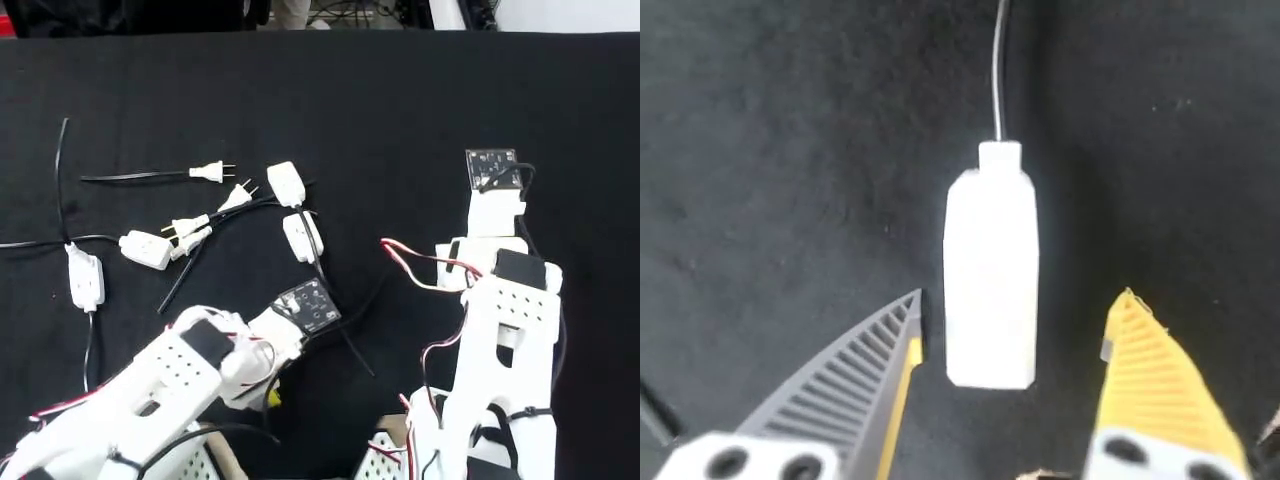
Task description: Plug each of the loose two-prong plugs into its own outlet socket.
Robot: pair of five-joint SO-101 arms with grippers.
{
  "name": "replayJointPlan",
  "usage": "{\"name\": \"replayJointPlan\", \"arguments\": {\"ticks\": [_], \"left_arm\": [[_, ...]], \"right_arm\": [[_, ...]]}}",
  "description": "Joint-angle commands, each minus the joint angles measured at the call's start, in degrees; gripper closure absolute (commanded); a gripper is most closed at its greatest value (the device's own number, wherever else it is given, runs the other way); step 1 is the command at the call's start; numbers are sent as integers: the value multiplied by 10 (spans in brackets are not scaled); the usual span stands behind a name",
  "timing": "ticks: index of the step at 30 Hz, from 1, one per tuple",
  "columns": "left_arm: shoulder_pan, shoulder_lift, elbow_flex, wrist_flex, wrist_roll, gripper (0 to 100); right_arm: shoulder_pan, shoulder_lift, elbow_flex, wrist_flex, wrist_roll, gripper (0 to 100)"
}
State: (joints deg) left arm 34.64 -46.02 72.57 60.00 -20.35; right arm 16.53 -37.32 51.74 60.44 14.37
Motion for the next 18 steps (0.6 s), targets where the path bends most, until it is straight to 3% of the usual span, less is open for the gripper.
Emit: {"name": "replayJointPlan", "arguments": {"ticks": [1,5,10,14,18], "left_arm": [[8,11,-8,-18,-3,815],[6,-4,-7,-16,-1,979],[-16,-32,-31,24,-3,972],[-104,-75,-84,66,-32,971],[-197,-98,-89,12,-99,971]], "right_arm": [[-11,0,-23,-11,1,980],[-11,0,-23,-11,1,980],[-11,-1,-23,-11,1,980],[-11,-2,-23,-11,1,980],[-11,-2,-23,-11,1,980]]}}
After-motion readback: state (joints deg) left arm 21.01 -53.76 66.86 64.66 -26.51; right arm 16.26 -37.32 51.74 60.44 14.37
